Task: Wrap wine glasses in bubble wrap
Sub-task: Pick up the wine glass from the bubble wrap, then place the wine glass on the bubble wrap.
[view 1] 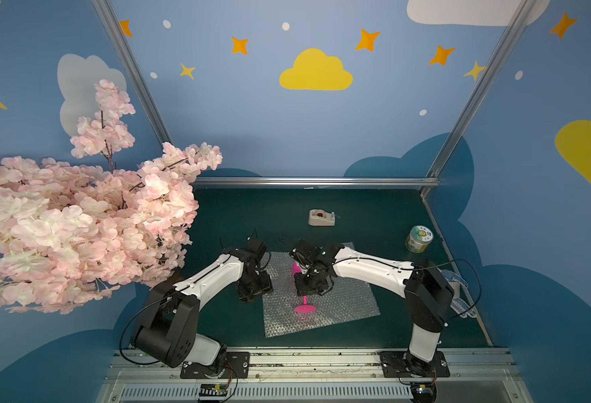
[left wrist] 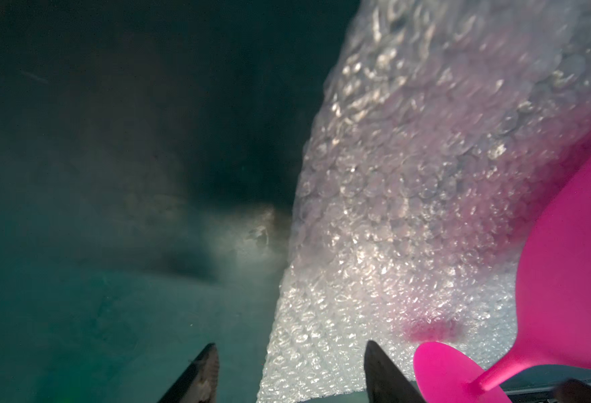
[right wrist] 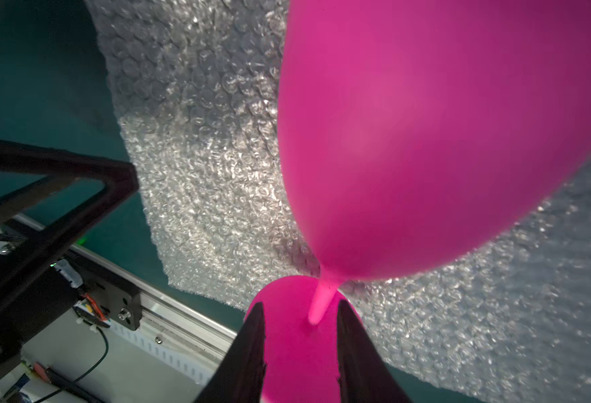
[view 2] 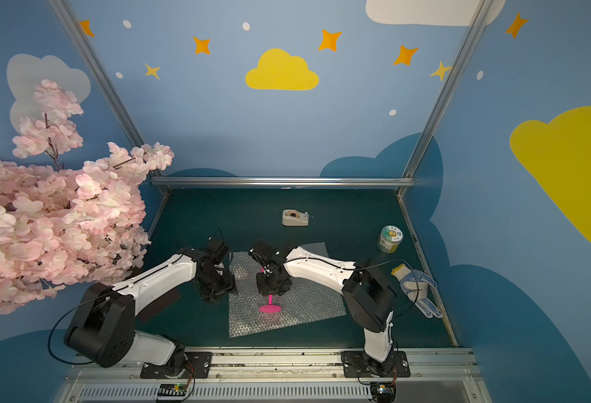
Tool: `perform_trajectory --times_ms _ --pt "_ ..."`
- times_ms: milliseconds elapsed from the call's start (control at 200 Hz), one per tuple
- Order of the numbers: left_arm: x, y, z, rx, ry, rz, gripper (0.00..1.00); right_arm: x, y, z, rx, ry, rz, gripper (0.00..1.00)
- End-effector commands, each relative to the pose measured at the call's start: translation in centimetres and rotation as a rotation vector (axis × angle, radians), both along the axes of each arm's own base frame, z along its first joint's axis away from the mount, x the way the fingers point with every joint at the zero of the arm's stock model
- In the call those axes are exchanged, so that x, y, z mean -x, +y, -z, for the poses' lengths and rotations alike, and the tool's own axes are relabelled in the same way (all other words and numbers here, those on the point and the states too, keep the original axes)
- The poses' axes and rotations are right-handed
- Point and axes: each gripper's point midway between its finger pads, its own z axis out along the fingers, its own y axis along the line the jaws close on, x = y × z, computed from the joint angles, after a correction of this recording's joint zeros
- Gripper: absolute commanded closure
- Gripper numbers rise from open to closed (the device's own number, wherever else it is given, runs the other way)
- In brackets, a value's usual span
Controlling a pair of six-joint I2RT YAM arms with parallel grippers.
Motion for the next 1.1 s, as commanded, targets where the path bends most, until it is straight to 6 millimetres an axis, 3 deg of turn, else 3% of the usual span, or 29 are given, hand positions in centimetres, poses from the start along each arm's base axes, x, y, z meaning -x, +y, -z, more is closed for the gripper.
perform_trajectory --times_ms 0,175,360,576,821,941,1096 --pt "-0.3 0.0 -1.0 0.011 -0.038 -0.012 0.34 0.0 0.4 1.0 0.033 -0.003 0.015 0.67" --pt "-0.1 0.4 -2.1 0.005 -0.072 -0.001 0.34 0.7 -0.2 2.3 0.083 0.002 0.021 0.69" --pt "0.6 0.6 -1.9 0.012 -0.068 -0.002 0.38 0.6 -0.1 3.0 0.087 -0.003 0.033 0.82" --pt "2.0 -0.2 -0.5 0.068 -0.026 -0.002 0.44 0.8 0.0 0.7 0.059 -0.018 0.030 0.93" --pt "2.2 -0.3 0.4 0.081 -0.020 -0.021 0.45 2.5 -0.2 -1.8 0.014 -0.016 0.015 0.94" --pt "2.5 -1.3 0.9 0.145 0.002 -0.030 0.50 3.9 0.4 -0.9 0.000 0.015 -0.016 0.94" --pt "3.1 -1.1 1.4 0.141 0.019 -0.049 0.54 5.0 0.6 0.5 0.007 0.029 -0.045 0.94"
